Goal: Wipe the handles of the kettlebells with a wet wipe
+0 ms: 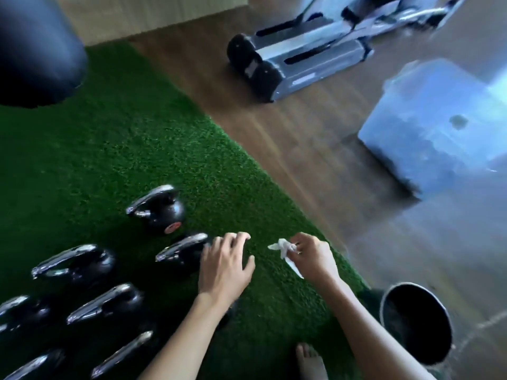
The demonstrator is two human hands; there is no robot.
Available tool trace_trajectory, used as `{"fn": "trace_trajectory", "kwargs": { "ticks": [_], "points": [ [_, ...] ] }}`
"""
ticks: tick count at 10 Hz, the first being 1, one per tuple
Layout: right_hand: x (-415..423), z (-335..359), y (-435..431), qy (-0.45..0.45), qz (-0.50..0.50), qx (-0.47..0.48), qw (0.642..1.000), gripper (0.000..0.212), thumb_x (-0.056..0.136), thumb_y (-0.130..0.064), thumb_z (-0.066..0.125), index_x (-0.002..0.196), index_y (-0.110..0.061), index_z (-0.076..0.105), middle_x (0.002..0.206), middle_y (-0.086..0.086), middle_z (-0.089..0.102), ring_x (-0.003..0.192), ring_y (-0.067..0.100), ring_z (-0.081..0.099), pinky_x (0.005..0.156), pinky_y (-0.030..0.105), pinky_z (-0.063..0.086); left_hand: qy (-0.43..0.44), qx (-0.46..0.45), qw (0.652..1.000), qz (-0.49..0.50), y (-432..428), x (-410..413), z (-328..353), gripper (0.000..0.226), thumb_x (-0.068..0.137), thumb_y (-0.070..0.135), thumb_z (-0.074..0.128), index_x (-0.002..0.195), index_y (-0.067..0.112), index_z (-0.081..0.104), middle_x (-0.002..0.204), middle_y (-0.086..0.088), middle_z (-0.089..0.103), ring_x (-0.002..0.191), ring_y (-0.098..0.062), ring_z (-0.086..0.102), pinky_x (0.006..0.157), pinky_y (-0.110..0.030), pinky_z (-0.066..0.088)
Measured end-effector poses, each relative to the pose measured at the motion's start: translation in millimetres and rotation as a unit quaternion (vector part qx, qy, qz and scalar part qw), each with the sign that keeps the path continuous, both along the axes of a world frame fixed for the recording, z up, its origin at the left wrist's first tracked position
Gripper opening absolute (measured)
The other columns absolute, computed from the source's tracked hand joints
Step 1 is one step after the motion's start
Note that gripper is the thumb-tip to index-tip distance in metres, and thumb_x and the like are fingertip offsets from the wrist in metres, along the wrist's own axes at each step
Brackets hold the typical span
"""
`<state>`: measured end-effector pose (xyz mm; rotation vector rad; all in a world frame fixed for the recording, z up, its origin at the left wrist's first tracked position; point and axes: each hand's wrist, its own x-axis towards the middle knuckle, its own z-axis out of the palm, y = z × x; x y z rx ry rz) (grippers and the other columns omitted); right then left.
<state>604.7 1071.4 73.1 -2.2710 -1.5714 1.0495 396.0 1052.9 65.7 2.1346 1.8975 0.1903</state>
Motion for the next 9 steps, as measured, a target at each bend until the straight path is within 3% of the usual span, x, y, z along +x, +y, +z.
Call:
{"fn": "trace_trajectory", "kwargs": {
  "ticks": [1,2,4,6,8,9],
  "points": [
    [68.8,12.3,-45.1,0.008,-0.094,-0.014,0.995,0.020,0.086,-0.046,0.072,0.093,-0.027,0.071,0.076,-0.009,0.070,0.079,0.014,0.070,0.065,0.028,0.052,-0.014,-0.030,0.999,-0.036,-21.0,72.7,11.4,0.042,0.081,0.048,0.064,0.120,0.033,0.058,0.111,0.007,0.064,0.097,-0.022,0.061,0.075,-0.040,0.050],
    [141.6,9.0,-82.9,0.010,-0.158,-0.023,0.987,0.019,0.085,-0.045,0.073,0.091,-0.027,0.070,0.073,-0.012,0.066,0.075,0.012,0.066,0.064,0.026,0.046,-0.013,-0.052,0.996,-0.070,-41.9,146.8,7.2,0.043,0.081,0.048,0.067,0.121,0.033,0.058,0.115,0.007,0.063,0.098,-0.021,0.061,0.074,-0.040,0.050],
    [289.3,-39.2,-152.0,0.007,-0.267,-0.047,0.963,0.010,0.086,-0.037,0.073,0.092,-0.030,0.070,0.082,-0.009,0.072,0.074,0.009,0.064,0.063,0.025,0.043,-0.009,-0.097,0.987,-0.125,-93.6,300.0,-42.2,0.049,0.083,0.048,0.066,0.129,0.033,0.057,0.123,0.006,0.062,0.102,-0.019,0.062,0.077,-0.038,0.051],
    [396.2,-107.0,-199.6,-0.006,-0.332,-0.113,0.937,0.012,0.085,-0.040,0.067,0.093,-0.030,0.066,0.092,-0.007,0.072,0.086,0.020,0.067,0.069,0.029,0.045,0.015,-0.151,0.973,-0.174,-137.7,420.2,-105.7,0.048,0.092,0.052,0.053,0.137,0.034,0.047,0.137,0.004,0.054,0.118,-0.020,0.056,0.092,-0.039,0.048],
    [438.5,-177.6,-214.3,0.061,-0.294,-0.147,0.942,0.031,0.080,-0.034,0.078,0.110,-0.028,0.070,0.102,-0.002,0.075,0.098,0.015,0.069,0.088,0.029,0.053,0.065,-0.168,0.959,-0.218,-152.7,483.4,-157.6,0.050,0.096,0.049,0.048,0.142,0.032,0.037,0.146,-0.001,0.044,0.128,-0.024,0.048,0.101,-0.043,0.041],
    [441.4,-196.8,-212.7,0.082,-0.258,-0.151,0.951,0.038,0.082,-0.026,0.078,0.119,-0.026,0.068,0.107,0.000,0.073,0.103,0.014,0.067,0.089,0.022,0.048,0.085,-0.172,0.955,-0.226,-156.2,494.1,-174.7,0.051,0.096,0.049,0.050,0.142,0.032,0.037,0.145,-0.001,0.044,0.128,-0.025,0.047,0.101,-0.043,0.041]
  ]
}}
